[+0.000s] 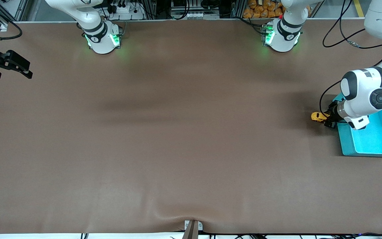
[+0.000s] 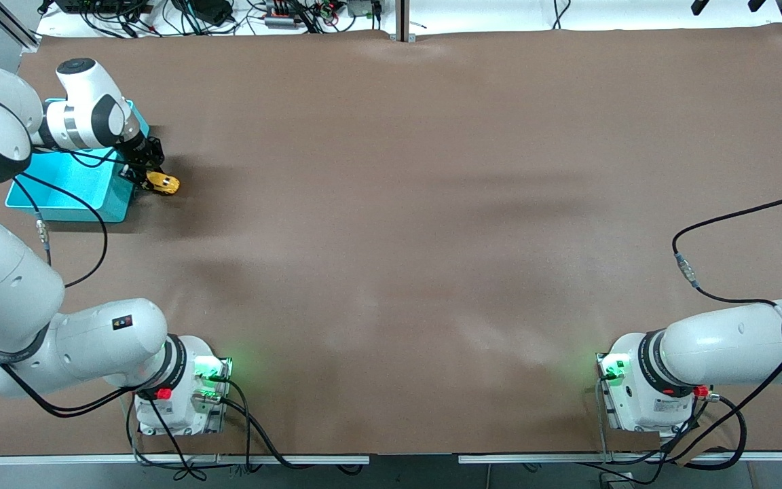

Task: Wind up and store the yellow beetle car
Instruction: 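Lift the car with the left gripper over the bin rim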

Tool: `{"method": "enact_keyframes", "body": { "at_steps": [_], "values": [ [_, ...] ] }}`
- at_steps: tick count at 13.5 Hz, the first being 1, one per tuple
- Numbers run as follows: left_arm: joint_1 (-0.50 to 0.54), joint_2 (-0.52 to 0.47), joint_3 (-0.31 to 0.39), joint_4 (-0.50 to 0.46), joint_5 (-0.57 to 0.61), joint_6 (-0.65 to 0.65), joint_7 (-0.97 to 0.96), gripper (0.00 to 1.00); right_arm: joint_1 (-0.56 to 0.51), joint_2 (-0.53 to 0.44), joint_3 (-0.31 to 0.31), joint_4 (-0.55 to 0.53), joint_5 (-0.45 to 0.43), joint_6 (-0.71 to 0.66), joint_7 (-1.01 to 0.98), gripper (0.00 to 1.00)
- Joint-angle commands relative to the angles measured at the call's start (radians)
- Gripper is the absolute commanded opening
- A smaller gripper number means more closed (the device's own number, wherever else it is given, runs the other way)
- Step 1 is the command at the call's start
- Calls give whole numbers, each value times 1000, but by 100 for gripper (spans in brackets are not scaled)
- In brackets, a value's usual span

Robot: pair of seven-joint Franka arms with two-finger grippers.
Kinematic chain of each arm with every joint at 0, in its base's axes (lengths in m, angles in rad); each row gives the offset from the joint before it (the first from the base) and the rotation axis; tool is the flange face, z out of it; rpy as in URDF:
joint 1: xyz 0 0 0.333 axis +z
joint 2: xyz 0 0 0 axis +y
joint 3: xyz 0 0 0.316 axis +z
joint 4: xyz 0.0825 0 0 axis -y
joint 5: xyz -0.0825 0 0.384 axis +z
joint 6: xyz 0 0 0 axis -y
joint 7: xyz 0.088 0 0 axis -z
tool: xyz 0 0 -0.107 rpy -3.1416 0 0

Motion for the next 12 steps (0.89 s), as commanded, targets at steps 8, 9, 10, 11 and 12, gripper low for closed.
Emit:
{"method": "enact_keyframes", "body": {
  "at_steps": [8,9,10,11,12],
  "values": [
    [-111,-205,-6,136,31,-358,178,10,13,-23,-7,-37,-15,44,10,100],
    [-102,-214,-3,140,33,-373,266,9,14,-23,-7,-38,-17,45,6,100],
    [-83,-220,0,142,33,-375,359,7,16,-23,-7,-39,-17,47,6,100],
    [-47,-219,0,151,34,-375,456,4,16,-23,-7,-39,-17,47,3,100],
    [-7,-217,0,163,34,-374,556,0,10,-26,-7,-39,-17,44,-13,100]
  ]
}}
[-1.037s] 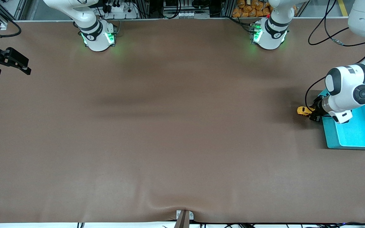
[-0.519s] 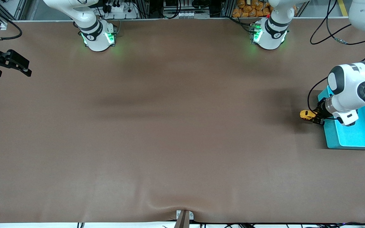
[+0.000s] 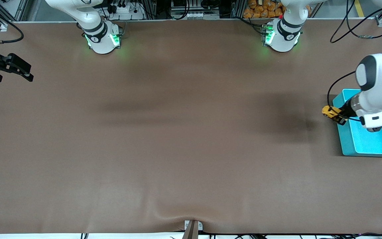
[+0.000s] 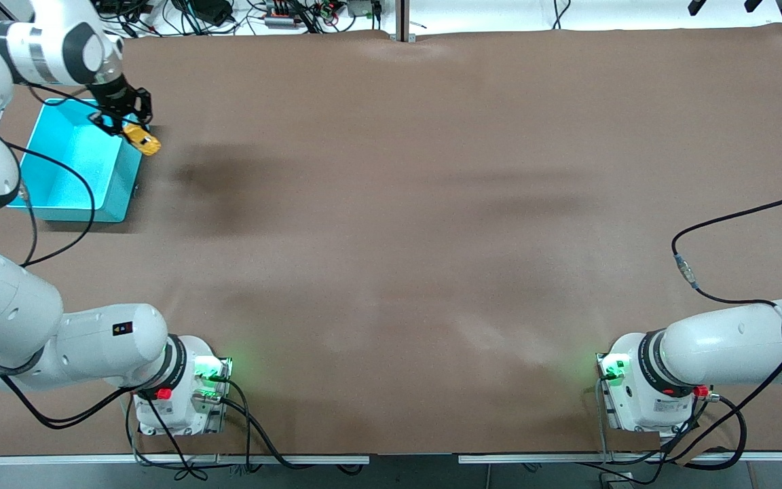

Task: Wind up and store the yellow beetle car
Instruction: 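Lift the car with the left gripper over the bin rim, then lower the car into the cyan bin and open the left gripper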

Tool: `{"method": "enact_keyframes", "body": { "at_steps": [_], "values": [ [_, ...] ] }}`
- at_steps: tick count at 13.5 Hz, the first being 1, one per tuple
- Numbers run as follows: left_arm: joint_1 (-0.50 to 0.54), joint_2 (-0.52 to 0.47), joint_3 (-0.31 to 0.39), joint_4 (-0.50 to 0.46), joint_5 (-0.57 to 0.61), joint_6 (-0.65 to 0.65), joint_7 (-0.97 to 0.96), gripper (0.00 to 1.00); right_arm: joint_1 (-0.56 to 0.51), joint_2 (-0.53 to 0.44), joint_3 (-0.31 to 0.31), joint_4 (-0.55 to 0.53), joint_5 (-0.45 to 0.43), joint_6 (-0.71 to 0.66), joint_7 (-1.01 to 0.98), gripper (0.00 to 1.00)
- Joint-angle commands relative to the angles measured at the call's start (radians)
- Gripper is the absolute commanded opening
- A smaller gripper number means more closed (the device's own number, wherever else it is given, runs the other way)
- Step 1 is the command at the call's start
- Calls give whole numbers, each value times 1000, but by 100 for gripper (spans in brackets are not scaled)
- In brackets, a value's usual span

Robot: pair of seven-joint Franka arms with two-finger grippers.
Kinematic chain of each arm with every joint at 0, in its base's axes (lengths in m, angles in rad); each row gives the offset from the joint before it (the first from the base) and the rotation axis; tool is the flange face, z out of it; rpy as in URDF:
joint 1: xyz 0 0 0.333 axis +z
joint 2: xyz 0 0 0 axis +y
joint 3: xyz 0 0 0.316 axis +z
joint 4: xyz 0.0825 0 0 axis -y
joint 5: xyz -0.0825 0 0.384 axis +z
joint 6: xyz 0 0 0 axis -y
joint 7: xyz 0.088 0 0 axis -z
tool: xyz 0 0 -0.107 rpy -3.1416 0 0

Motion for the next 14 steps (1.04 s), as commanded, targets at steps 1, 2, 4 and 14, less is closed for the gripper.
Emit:
{"method": "enact_keyframes", "body": {
  "at_steps": [1,2,4,14],
  "values": [
    [113,-4,-2,28,29,-18,285,0,4,-26,-7,-26,-12,12,-27,100],
    [157,3,-2,43,27,-16,410,0,7,-26,-7,-24,-8,12,-25,100],
    [214,23,-2,60,29,1,545,0,8,-26,-8,-27,-6,15,-25,100],
    [336,201,-5,67,191,229,820,0,13,-26,-28,-44,39,25,-28,100]
  ]
}}
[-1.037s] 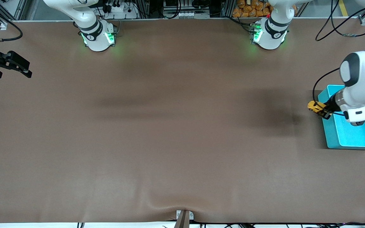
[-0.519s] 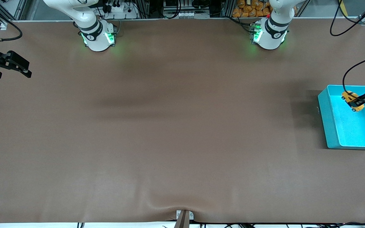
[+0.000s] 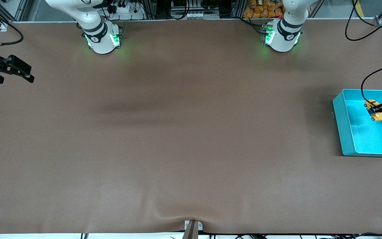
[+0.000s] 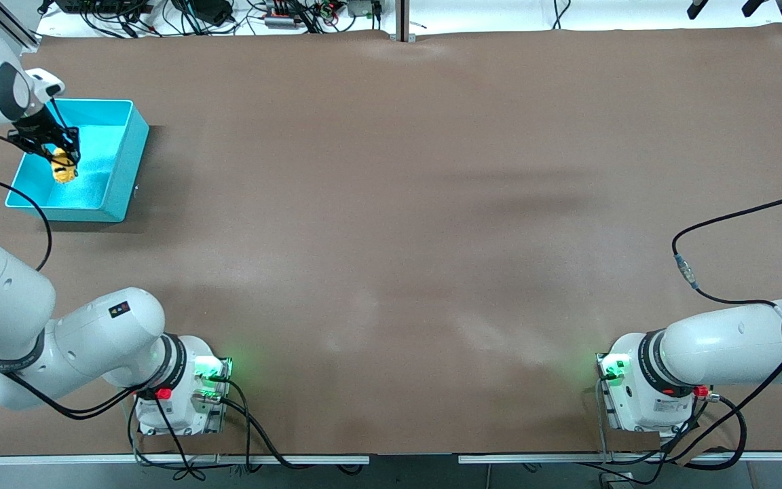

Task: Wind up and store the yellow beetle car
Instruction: 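Lower the car into the cyan bin and open the left gripper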

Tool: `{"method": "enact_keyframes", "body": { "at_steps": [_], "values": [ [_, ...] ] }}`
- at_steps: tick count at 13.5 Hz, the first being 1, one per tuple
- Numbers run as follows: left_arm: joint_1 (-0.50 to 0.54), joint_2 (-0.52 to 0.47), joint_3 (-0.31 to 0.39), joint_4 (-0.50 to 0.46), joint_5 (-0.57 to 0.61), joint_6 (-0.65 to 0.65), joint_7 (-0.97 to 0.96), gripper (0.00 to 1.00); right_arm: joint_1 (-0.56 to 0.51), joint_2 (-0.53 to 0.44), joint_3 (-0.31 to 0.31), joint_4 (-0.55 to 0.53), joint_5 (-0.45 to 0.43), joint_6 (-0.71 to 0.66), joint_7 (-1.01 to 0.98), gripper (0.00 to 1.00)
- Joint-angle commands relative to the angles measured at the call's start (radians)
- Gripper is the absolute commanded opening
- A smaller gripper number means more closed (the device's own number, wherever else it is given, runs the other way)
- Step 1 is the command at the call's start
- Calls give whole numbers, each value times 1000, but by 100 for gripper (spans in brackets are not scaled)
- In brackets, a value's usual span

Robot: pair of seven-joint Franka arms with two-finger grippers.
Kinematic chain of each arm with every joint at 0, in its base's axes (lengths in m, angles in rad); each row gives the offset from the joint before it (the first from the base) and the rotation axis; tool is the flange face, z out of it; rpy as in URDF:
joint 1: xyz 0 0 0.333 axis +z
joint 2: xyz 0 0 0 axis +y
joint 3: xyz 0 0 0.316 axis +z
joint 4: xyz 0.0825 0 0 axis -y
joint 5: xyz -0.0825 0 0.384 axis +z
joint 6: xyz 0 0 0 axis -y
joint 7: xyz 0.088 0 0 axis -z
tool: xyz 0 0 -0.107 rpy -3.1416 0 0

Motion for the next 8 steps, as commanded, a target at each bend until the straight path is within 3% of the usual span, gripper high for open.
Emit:
{"method": "enact_keyframes", "body": {
  "at_steps": [1,8],
  "values": [
    [24,34,-15,22,35,16,35,0,11,-26,-12,-24,17,12,-10,100],
    [44,111,-14,28,59,117,98,0,14,-26,-11,-26,17,21,-10,100]
  ]
}}
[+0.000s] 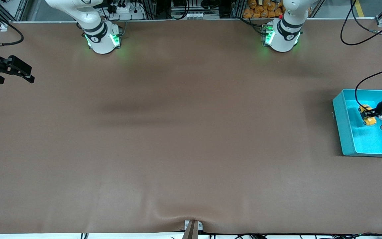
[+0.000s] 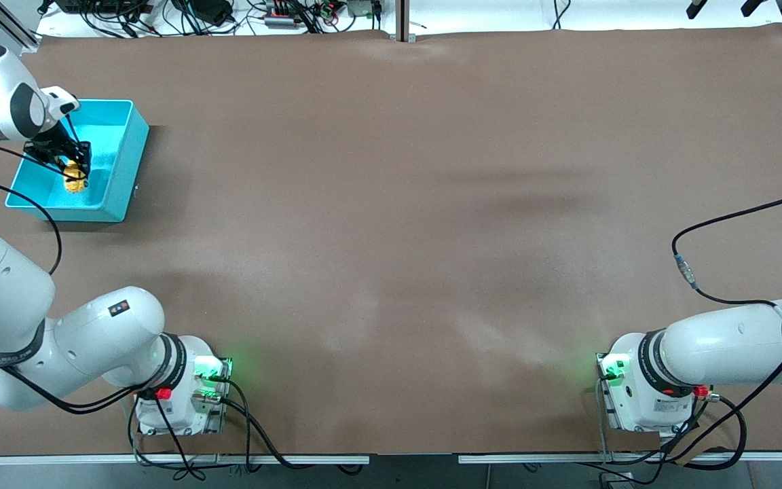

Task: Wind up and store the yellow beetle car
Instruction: 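Lower the car into the cyan bin and open the left gripper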

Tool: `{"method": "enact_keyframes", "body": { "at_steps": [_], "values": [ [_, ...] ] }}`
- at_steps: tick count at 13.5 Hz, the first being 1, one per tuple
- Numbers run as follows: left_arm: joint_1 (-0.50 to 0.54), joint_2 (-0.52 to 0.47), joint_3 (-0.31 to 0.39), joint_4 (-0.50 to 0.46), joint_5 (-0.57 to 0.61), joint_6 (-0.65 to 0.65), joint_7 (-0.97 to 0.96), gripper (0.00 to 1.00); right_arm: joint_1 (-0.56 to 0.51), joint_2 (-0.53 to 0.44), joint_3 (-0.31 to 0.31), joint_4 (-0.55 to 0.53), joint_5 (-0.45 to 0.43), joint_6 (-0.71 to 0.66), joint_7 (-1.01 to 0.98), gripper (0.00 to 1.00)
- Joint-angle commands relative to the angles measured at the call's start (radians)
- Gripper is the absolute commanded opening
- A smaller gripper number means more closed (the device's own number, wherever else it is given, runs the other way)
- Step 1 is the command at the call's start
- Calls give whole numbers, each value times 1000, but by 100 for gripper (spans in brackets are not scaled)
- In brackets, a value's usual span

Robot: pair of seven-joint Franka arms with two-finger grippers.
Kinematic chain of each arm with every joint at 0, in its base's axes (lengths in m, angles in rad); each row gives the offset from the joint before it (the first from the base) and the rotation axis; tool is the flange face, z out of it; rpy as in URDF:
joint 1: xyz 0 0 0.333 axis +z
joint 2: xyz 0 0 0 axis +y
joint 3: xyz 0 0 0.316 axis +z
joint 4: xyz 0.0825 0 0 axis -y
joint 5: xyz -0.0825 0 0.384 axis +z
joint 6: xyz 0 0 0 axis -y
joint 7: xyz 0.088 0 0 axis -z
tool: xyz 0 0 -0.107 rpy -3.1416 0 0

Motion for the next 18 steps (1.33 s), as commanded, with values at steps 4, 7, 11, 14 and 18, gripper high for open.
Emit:
{"method": "enact_keyframes", "body": {
  "at_steps": [4,7,11,14,18],
  "values": [
    [33,49,-13,40,48,20,36,6,16,-26,-12,-24,17,13,-8,100],
    [33,62,-13,40,51,40,36,26,17,-24,-12,-24,16,13,-7,100],
    [31,69,-15,40,44,42,34,62,19,-24,-12,-24,16,15,-8,100],
    [31,54,-16,44,41,42,18,92,19,-24,-12,-24,17,15,-8,100],
    [24,-3,-29,69,36,36,5,100,19,-24,-12,-24,16,13,-8,100]
  ]
}}
